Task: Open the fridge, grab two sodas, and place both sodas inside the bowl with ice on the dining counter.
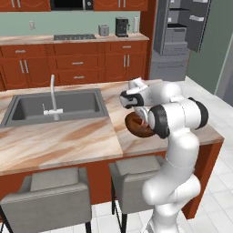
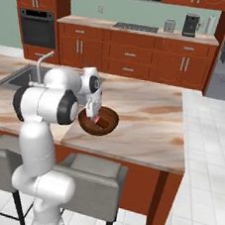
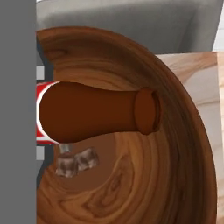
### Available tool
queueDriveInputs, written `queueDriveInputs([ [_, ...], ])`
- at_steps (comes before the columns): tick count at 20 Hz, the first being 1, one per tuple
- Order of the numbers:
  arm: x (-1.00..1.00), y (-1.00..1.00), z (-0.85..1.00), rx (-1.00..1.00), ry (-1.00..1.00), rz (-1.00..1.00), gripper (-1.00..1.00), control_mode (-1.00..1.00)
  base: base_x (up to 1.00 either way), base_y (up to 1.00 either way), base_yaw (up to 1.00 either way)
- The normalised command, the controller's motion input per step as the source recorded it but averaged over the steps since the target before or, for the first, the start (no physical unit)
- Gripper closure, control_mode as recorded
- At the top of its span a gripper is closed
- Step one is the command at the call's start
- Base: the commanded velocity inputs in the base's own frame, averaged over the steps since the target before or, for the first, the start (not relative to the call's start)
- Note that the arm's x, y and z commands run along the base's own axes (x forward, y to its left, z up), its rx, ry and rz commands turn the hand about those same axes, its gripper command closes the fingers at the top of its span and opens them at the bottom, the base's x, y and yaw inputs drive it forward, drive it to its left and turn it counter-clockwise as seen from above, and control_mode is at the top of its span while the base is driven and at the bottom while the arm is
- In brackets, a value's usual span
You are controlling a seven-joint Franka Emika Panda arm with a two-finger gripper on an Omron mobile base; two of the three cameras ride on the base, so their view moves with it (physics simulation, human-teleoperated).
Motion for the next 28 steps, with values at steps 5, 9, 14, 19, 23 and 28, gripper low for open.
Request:
queueDriveInputs([
  [5, 0.13, 0.00, -0.14, 0.00, 0.00, 0.01, 1.00, -1.00, 0.00, 0.00, 0.00],
  [9, 0.08, 0.00, -0.12, 0.00, 0.00, 0.01, 1.00, -1.00, 0.00, 0.00, 0.00],
  [14, 0.10, 0.00, -0.11, 0.00, 0.00, 0.02, 1.00, -1.00, 0.00, 0.00, 0.00],
  [19, 0.09, 0.00, -0.12, 0.00, 0.00, 0.02, -1.00, -1.00, 0.00, 0.00, 0.00],
  [23, 0.03, 0.00, -0.05, 0.01, 0.00, 0.02, -1.00, -1.00, 0.00, 0.00, 0.00],
  [28, -0.12, 0.00, 0.02, 0.01, -0.06, 0.02, -1.00, -1.00, 0.00, 0.00, 0.00],
])
